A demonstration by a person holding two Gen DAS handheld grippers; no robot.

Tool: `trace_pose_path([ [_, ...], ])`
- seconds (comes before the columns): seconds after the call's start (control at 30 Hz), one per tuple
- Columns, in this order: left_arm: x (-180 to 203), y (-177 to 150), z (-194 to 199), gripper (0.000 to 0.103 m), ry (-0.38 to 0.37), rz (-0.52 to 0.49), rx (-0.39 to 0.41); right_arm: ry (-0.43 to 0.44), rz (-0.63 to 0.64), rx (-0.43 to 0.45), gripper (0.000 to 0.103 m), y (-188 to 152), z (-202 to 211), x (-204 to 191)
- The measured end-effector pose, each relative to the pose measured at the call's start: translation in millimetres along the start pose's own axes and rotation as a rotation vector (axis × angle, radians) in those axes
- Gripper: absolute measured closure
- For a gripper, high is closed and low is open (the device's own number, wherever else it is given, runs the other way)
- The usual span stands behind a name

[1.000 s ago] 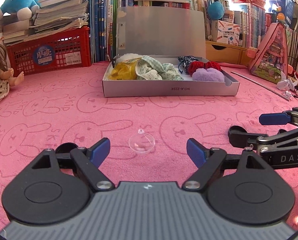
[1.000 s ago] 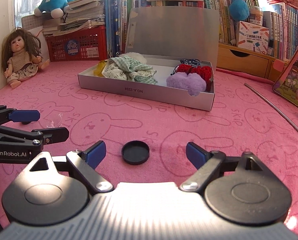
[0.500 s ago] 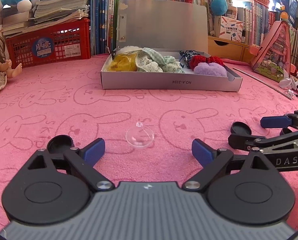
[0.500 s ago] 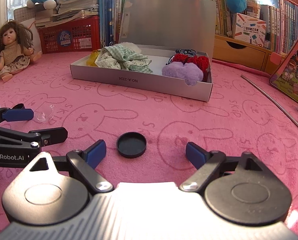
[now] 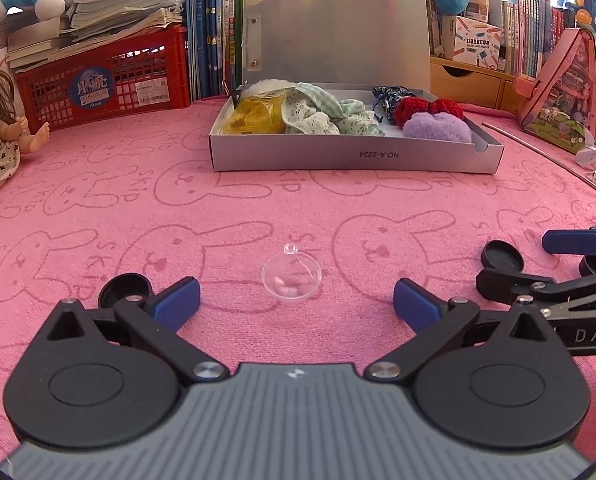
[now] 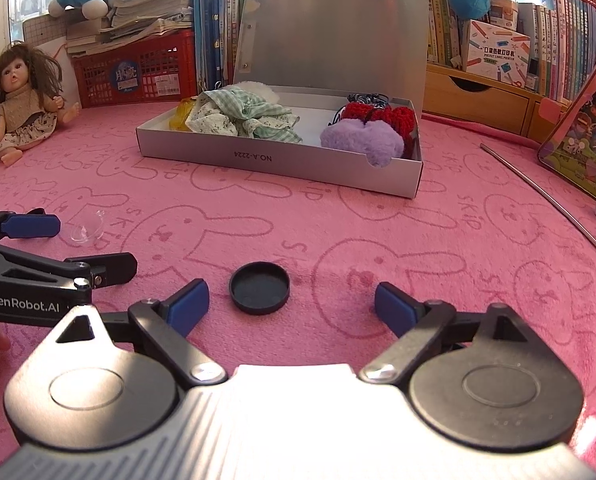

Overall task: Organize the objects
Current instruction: 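Move the left tool to the clear plastic dome while the right tool approaches a black round lid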

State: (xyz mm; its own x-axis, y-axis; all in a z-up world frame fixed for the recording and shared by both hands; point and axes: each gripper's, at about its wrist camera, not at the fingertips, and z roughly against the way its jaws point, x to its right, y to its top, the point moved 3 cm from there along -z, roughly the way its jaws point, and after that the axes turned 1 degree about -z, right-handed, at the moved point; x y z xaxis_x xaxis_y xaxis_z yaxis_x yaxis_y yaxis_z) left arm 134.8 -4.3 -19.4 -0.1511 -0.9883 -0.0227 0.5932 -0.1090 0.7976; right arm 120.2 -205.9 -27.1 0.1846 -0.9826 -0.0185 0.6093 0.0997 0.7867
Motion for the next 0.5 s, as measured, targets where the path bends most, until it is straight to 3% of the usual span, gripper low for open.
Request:
trace_pose_path([
  [0.33,0.3,0.0,-0.1,0.000,0.006,-0.002,0.000,-0.003,-0.009,0.003,0.009,-1.1,0.5,-0.1],
  [0.5,1.8,0.2,1.4,0.000,0.014,-0.004,0.005,0.012,-0.004,0.016,0.018,-2.3,4.0,-3.2],
])
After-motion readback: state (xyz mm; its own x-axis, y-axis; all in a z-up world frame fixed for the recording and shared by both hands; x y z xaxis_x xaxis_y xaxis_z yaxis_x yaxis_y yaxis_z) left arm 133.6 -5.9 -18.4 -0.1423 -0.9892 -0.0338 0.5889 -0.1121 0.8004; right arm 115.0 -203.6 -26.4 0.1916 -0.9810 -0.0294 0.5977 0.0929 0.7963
